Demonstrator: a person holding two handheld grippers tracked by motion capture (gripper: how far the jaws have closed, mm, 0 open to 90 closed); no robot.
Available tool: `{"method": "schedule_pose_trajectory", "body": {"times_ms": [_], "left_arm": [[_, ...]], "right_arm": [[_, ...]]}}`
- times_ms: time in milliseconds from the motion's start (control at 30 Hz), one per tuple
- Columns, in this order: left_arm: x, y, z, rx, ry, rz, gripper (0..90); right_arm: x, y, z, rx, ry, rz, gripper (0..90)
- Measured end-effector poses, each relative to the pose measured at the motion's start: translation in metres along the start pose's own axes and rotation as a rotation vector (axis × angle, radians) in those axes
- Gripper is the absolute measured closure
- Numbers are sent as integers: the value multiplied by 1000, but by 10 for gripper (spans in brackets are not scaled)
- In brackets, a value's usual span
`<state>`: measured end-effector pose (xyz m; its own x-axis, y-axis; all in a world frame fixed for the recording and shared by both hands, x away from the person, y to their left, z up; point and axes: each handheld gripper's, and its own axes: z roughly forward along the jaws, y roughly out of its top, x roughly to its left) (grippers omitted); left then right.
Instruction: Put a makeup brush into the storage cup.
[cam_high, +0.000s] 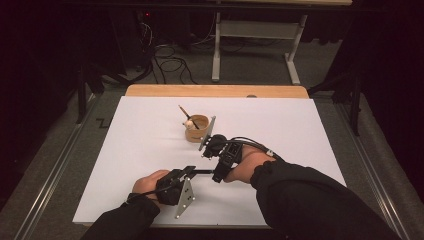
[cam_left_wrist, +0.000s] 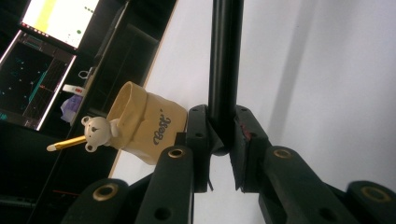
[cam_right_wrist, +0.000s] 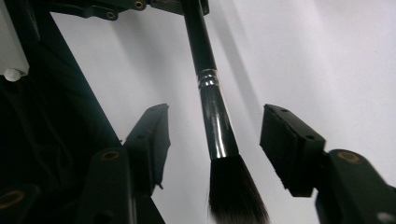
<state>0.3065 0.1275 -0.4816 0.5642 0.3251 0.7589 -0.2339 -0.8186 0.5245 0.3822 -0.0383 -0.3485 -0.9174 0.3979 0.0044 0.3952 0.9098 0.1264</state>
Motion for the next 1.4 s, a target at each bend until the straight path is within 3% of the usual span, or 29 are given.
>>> {"method": "schedule_pose_trajectory", "body": {"times_ms": [667, 967, 1400], "left_arm": [[4, -4, 1, 9, 0, -34, 789], [6, -5, 2, 10, 6, -47, 789], [9, -8, 2, 23, 9, -74, 790]], "right_arm": [[-7, -12, -12, -33, -54, 12, 160], [-9, -19, -18, -40, -94, 27, 91], [-17, -40, -26, -66, -151, 51, 66]]}}
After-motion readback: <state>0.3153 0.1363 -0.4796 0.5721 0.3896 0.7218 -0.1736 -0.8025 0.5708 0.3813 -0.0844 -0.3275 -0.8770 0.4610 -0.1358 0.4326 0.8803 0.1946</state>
